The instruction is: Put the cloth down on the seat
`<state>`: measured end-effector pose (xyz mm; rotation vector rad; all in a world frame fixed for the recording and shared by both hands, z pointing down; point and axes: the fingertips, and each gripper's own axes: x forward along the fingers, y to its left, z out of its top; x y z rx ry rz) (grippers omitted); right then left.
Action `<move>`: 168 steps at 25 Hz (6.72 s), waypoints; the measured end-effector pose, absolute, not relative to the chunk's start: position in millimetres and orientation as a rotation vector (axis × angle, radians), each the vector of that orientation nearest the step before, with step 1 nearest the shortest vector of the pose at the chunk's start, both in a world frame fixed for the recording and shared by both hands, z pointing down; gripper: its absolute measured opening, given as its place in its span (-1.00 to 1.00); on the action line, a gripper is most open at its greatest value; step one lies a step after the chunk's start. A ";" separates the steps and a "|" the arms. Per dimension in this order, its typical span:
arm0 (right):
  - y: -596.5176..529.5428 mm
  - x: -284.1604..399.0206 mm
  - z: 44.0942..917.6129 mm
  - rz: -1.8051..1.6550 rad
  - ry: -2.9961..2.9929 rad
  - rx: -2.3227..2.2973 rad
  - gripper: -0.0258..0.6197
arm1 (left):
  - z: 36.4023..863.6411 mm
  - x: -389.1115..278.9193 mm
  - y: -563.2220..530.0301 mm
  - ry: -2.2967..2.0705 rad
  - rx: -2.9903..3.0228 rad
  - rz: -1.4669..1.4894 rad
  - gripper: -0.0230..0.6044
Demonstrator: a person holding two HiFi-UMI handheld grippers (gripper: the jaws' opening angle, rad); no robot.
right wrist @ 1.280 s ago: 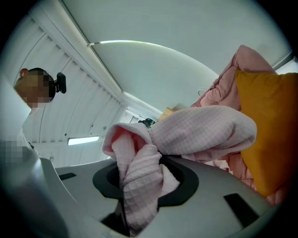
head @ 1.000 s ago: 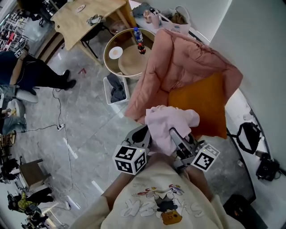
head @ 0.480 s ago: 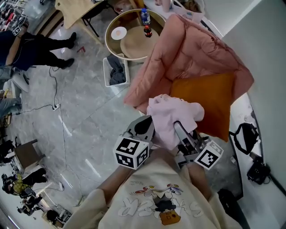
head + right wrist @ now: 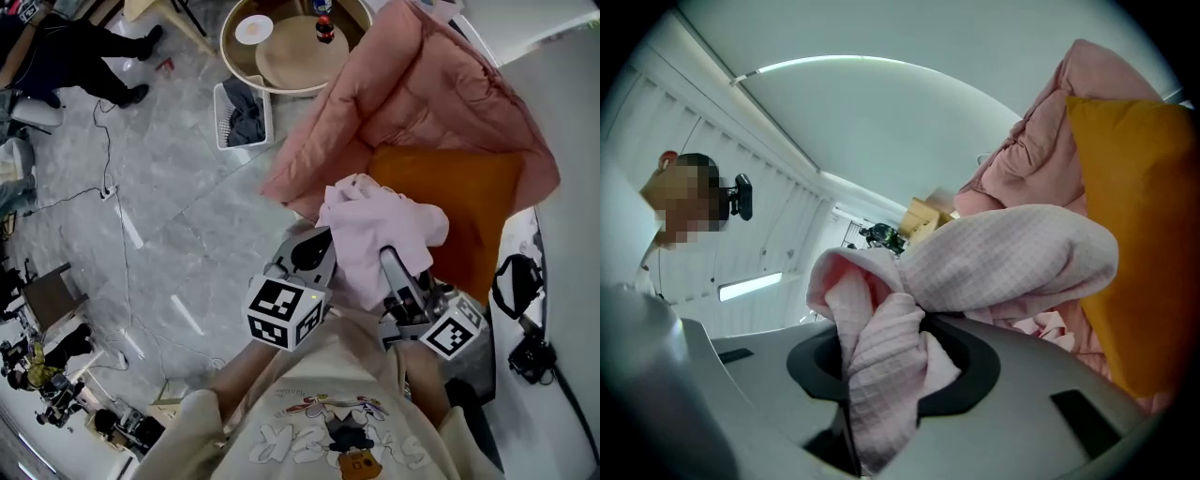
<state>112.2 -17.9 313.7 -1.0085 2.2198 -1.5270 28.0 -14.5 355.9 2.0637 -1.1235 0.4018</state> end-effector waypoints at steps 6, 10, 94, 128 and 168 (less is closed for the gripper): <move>-31.6 104.2 339.3 -1.532 2.240 -1.048 -0.42 | 384.5 23.0 -27.3 -1.089 2.049 0.411 -0.91; -39.3 103.5 363.0 -1.549 2.247 -1.102 -0.41 | 410.2 23.4 -35.0 -1.050 2.016 0.417 -0.91; -128.2 106.9 696.0 -1.741 1.879 -1.575 -0.41 | 714.3 16.0 -118.3 -0.943 1.885 0.626 -0.91; -149.4 123.3 817.4 -1.851 1.733 -2.000 -0.39 | 748.7 19.9 -115.2 -0.948 1.869 0.671 -0.91; -158.7 132.7 790.6 -1.970 1.680 -1.920 -0.15 | 681.4 8.8 -108.4 -0.959 1.908 0.607 -0.91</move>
